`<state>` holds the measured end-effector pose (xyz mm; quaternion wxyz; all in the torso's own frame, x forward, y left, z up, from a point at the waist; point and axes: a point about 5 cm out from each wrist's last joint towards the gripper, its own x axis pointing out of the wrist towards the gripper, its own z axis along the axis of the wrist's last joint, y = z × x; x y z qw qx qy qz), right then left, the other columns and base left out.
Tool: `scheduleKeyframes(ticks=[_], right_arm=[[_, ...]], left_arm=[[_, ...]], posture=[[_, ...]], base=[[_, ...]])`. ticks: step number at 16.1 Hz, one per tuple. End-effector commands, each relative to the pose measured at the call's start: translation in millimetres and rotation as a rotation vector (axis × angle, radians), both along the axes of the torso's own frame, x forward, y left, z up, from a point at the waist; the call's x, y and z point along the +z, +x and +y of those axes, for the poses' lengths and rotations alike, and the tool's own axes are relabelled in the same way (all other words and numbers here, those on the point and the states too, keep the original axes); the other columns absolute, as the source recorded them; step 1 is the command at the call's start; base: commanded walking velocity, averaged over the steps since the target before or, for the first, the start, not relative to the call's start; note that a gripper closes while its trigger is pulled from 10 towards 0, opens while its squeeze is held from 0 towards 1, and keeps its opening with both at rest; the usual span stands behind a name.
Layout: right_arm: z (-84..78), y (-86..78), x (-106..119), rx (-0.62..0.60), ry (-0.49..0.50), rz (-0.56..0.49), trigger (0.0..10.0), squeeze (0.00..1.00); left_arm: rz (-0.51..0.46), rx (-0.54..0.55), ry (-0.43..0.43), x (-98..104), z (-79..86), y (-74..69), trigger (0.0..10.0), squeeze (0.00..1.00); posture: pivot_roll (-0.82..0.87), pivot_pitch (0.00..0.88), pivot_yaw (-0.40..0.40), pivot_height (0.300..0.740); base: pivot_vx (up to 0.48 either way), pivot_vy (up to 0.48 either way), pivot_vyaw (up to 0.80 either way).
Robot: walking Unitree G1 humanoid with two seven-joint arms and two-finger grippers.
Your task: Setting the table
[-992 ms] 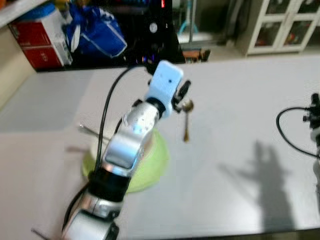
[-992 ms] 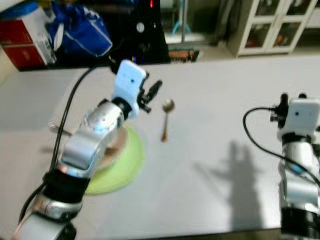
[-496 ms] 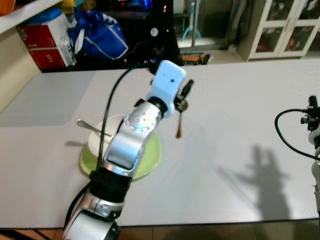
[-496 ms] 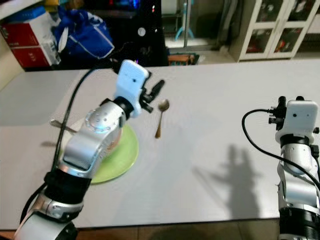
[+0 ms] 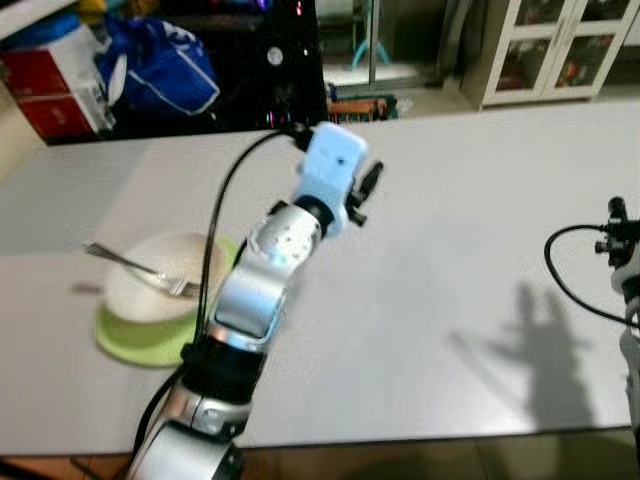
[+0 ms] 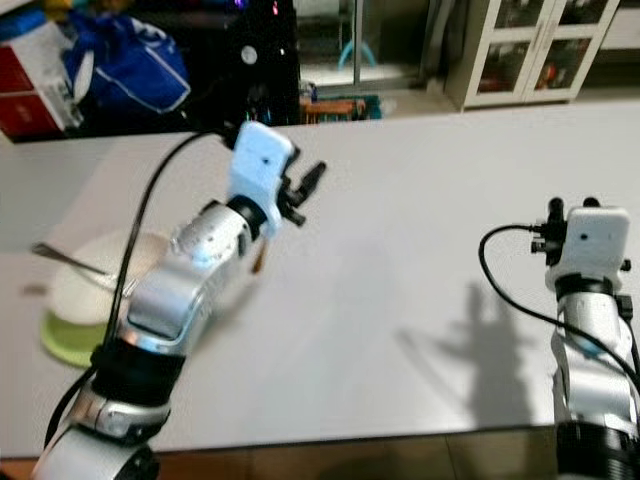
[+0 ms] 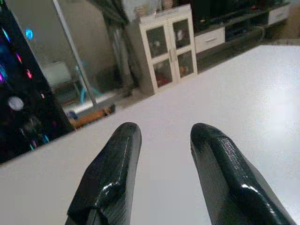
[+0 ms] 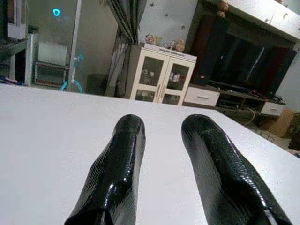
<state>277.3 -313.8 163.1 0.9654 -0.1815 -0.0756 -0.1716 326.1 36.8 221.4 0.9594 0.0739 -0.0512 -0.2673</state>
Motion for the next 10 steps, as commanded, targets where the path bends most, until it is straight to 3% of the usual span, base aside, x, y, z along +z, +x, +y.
scheduleKeyframes(ticks=[1,5,10], right_arm=[[0.7,-0.2,-0.5,0.008,0.012,0.008,10.0,0.0],[0.5,-1.4,-0.8,0.011,0.016,0.017,10.0,0.0],[3.0,1.6,-1.9,0.016,0.027,0.023,10.0,0.0]], left_arm=[[0.012,0.027,0.0,0.5,0.7,3.2,10.0,0.0],[0.072,0.135,0.031,-3.1,18.8,29.2,10.0,0.0],[0.191,0.153,0.116,-1.6,30.2,64.1,10.0,0.0]], posture=[[-0.15,0.0,0.079,0.74],[-0.15,0.0,0.076,0.74],[-0.15,0.0,0.087,0.74]], base=[[0.0,0.0,0.0],[0.0,0.0,0.0],[0.0,0.0,0.0]])
